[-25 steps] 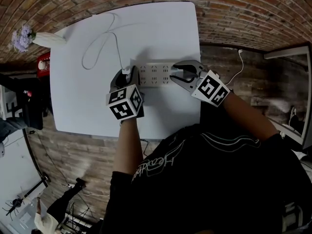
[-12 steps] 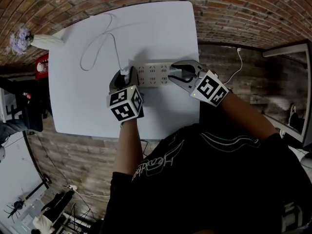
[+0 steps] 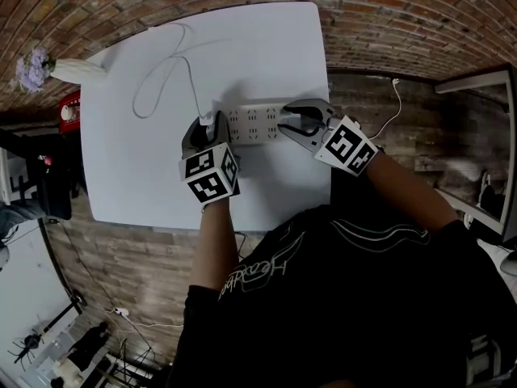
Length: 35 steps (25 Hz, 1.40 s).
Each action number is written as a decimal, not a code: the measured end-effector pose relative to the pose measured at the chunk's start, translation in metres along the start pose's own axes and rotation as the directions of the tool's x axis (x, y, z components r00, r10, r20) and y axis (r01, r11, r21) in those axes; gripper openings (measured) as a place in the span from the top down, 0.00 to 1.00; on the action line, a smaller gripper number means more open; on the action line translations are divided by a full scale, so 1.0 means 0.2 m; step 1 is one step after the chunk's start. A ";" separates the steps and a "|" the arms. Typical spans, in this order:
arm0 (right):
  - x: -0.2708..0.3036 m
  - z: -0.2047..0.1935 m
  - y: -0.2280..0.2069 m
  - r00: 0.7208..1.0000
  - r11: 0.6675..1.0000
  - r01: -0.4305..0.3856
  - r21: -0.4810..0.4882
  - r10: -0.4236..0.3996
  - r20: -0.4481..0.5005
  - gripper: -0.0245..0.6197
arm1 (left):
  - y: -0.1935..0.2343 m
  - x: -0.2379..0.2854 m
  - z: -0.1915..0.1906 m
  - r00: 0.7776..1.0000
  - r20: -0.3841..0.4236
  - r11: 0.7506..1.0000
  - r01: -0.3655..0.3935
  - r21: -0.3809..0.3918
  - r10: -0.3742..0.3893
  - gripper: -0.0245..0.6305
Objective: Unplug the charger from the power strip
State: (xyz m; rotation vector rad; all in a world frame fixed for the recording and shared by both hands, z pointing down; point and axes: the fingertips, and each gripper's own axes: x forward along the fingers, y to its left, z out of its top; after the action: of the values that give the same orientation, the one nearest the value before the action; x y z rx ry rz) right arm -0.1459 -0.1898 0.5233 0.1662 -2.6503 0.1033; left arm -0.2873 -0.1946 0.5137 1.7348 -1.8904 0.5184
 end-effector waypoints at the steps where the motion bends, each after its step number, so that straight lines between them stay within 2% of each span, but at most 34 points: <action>1: 0.00 0.00 0.00 1.000 1.000 -0.001 0.000 0.001 0.001 0.78 | 0.00 0.00 0.00 1.000 0.003 1.000 -0.017 0.015 0.017 0.76; 5: 0.00 0.00 0.00 1.000 1.000 -0.004 0.000 0.004 0.002 0.78 | -0.01 -0.01 0.01 0.998 0.008 0.998 -0.056 0.040 0.056 0.76; 10: 0.00 0.00 0.00 1.000 1.000 -0.005 0.000 0.005 0.002 0.78 | 0.00 -0.02 -0.01 1.000 0.000 0.998 0.018 -0.058 -0.018 0.76; 14: 0.00 0.00 0.00 1.000 1.000 0.001 -0.001 -0.001 0.005 0.77 | 0.00 -0.02 -0.01 0.999 0.013 0.995 0.041 -0.093 -0.040 0.76; 20: 0.00 0.00 0.00 1.000 1.000 0.005 -0.002 -0.005 0.002 0.77 | -0.01 -0.03 0.00 0.998 0.025 0.998 -0.052 0.026 0.051 0.76; 22: 0.00 0.00 0.00 1.000 1.000 0.006 -0.001 -0.006 0.003 0.78 | -0.01 -0.03 0.00 0.998 0.030 0.997 -0.061 0.040 0.060 0.76; 27: 0.00 -0.01 0.00 1.000 1.000 0.007 -0.001 -0.007 0.001 0.77 | 0.00 -0.02 -0.02 1.000 0.012 0.996 0.019 -0.083 -0.018 0.76; 29: 0.00 -0.01 0.00 1.000 1.000 0.008 0.000 -0.008 0.001 0.77 | 0.00 -0.02 -0.02 0.999 0.013 0.993 0.042 -0.108 -0.041 0.75; 31: 0.00 -0.01 0.00 1.000 1.000 0.013 0.000 -0.013 0.001 0.77 | 0.00 -0.02 -0.01 0.999 0.016 0.995 0.036 -0.089 -0.034 0.75; 35: 0.00 -0.01 0.00 1.000 1.000 0.016 -0.002 -0.016 0.001 0.78 | -0.01 -0.03 0.00 0.999 0.029 1.000 -0.017 0.006 0.017 0.76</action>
State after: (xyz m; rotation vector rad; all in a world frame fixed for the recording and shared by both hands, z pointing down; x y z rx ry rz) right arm -0.1456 -0.1895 0.5244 0.1864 -2.6496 0.0960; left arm -0.2855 -0.1898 0.5101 1.7406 -1.9266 0.5086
